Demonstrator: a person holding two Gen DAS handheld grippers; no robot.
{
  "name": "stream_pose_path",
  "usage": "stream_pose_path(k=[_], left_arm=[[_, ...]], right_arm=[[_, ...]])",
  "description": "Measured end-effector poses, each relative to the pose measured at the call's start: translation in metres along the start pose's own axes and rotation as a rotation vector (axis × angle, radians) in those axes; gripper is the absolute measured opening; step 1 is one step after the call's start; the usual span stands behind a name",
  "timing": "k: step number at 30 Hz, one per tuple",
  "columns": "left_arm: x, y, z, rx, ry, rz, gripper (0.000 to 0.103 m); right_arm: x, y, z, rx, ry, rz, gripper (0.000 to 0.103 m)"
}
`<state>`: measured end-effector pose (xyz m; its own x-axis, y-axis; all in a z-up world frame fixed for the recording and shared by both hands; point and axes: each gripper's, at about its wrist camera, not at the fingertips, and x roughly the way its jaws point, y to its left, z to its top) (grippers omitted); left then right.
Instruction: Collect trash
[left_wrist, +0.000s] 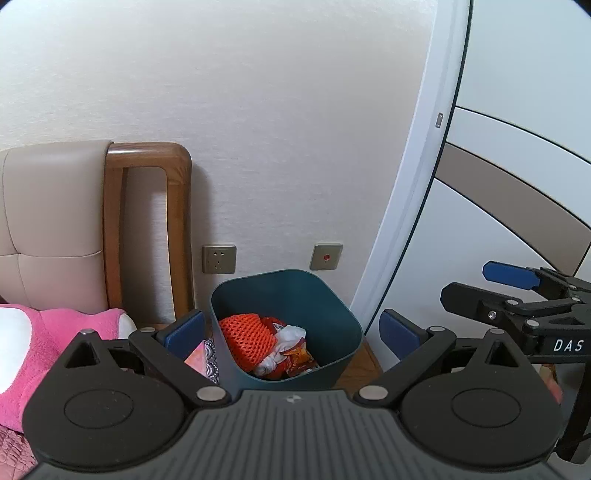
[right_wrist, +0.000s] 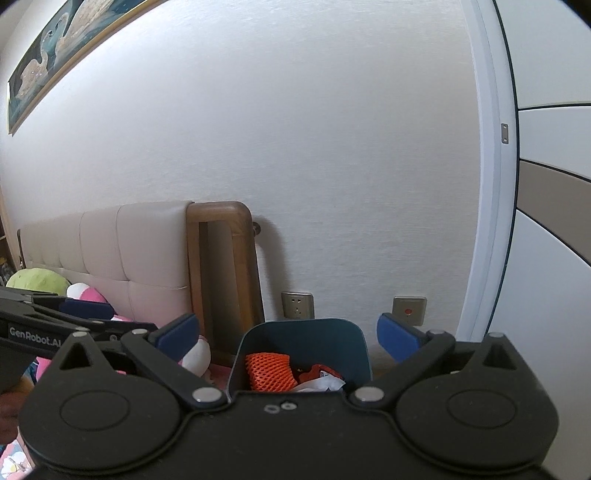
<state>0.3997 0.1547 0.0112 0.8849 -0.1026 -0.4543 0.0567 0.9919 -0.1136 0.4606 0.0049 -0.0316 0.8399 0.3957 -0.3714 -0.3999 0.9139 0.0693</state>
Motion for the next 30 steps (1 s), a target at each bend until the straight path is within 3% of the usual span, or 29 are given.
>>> stream_pose_path(k=[30], left_arm=[[-0.004,0.007,-0.002,0.008,-0.006,-0.025,0.101]], right_arm=[[0.004,0.008,-0.003,0.022,0.034,-0.009,0.103]])
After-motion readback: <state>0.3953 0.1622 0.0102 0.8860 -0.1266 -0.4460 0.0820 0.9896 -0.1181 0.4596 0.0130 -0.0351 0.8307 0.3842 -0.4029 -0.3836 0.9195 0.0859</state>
